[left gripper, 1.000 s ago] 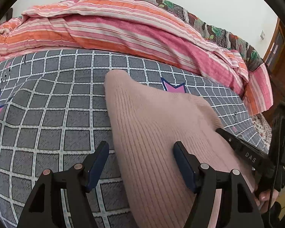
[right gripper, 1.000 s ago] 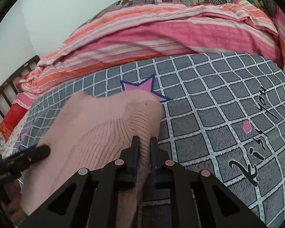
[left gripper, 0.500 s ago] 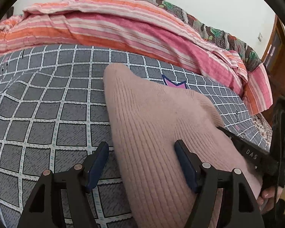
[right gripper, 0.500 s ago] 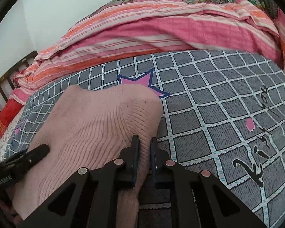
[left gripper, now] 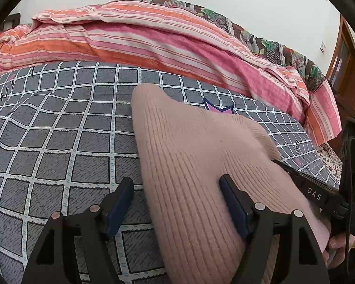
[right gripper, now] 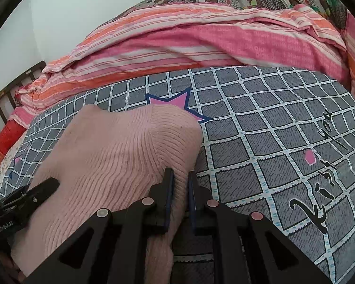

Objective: Fold small clothes

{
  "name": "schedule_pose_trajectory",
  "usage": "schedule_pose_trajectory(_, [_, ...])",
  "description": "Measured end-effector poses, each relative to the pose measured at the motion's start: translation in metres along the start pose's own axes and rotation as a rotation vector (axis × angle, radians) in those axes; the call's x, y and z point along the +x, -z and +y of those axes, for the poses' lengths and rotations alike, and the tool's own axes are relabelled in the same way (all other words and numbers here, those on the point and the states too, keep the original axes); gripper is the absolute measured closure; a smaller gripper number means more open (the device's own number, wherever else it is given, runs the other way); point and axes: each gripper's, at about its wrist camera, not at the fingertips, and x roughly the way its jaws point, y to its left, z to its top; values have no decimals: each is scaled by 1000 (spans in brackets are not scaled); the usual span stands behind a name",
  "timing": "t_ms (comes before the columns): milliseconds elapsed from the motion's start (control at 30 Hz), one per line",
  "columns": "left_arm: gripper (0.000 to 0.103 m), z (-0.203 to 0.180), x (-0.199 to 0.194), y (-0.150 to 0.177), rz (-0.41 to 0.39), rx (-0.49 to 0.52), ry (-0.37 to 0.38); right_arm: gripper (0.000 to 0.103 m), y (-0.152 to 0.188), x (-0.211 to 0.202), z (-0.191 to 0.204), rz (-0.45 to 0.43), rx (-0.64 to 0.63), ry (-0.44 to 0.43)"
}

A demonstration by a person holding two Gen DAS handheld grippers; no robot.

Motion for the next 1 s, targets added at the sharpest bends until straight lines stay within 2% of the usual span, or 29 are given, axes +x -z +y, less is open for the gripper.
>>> schedule_pose_trajectory(267, [27, 1, -1, 1, -5, -2, 3, 91, 0, -1, 2, -13, -11, 19])
schedule_pose_trajectory(367, [27, 1, -2, 1, -6, -4, 0, 83, 1, -2, 0, -17, 1, 37])
schedule_pose_trajectory(600, [27, -1, -3, 1, -12, -7, -2, 81, 1, -4, 0, -26, -1, 47])
schedule_pose_trajectory(733, [27, -1, -3, 1, -12, -7, -2, 76, 2, -5, -2, -28, 14, 47])
schedule_pose_trajectory(1000, [26, -1, -4, 1, -13, -12, -1, 76, 2, -6, -1, -32, 10, 54])
